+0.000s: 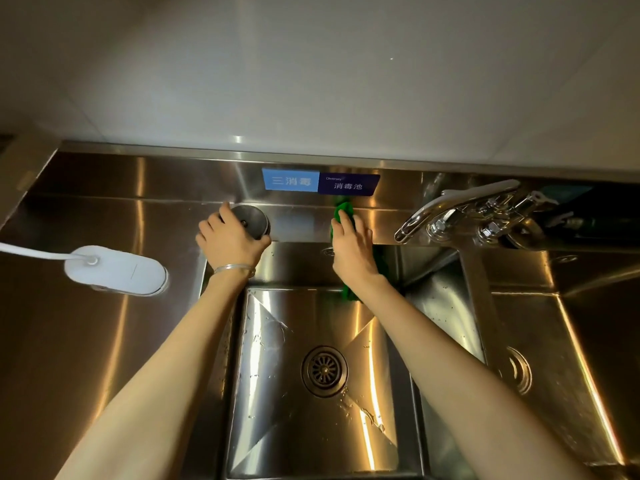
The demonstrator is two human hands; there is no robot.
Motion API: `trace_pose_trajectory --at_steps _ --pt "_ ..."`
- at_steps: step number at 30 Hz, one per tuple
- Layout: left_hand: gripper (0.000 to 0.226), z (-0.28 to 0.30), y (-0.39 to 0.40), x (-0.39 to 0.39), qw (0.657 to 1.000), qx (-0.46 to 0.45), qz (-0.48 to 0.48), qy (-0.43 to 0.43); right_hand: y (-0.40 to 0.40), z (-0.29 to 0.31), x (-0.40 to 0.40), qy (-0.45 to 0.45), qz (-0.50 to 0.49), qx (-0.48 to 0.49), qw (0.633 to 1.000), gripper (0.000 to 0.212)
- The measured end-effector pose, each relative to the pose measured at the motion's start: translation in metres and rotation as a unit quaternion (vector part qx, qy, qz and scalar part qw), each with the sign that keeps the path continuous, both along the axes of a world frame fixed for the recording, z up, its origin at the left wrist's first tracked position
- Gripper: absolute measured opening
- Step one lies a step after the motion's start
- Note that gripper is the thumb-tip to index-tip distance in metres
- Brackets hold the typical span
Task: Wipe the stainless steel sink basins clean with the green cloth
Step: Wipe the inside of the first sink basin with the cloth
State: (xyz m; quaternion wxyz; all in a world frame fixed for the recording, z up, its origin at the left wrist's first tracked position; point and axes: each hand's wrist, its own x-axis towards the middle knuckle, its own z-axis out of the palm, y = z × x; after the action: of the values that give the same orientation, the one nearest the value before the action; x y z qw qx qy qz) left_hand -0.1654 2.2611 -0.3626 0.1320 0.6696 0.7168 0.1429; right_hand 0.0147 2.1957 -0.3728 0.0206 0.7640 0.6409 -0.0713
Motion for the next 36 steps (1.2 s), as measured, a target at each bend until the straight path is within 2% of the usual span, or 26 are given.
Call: trace_pose_trajectory --at_steps 11,16,23,28,33,36 --pt "0.098 0.002 -0.050 -0.050 0.997 0.079 0.012 -0.001 0.046 0.006 -0.113 0.080 0.123 0.016 0.989 0.073" --pt "0.095 0.003 -0.050 -0.062 0.998 0.053 0.020 0.017 0.046 0.005 -0.108 0.094 0.170 0.026 0.981 0.067" --pt "0.097 0.011 -0.055 -0.023 0.999 0.042 -0.015 -0.010 0.008 0.002 -0.035 0.023 0.067 0.012 0.997 0.059" --pt "0.091 0.008 -0.063 0.015 0.996 0.046 -0.069 -0.034 -0.029 0.004 0.029 -0.017 -0.005 0.013 1.000 0.062" --pt "0.091 0.006 -0.069 0.058 0.991 0.046 -0.118 -0.053 -0.073 0.009 0.058 0.058 0.010 0.028 0.998 0.052" --pt "0.086 0.011 -0.070 0.094 0.986 0.036 -0.134 -0.093 -0.113 0.009 0.072 0.095 -0.042 0.013 0.995 0.053"
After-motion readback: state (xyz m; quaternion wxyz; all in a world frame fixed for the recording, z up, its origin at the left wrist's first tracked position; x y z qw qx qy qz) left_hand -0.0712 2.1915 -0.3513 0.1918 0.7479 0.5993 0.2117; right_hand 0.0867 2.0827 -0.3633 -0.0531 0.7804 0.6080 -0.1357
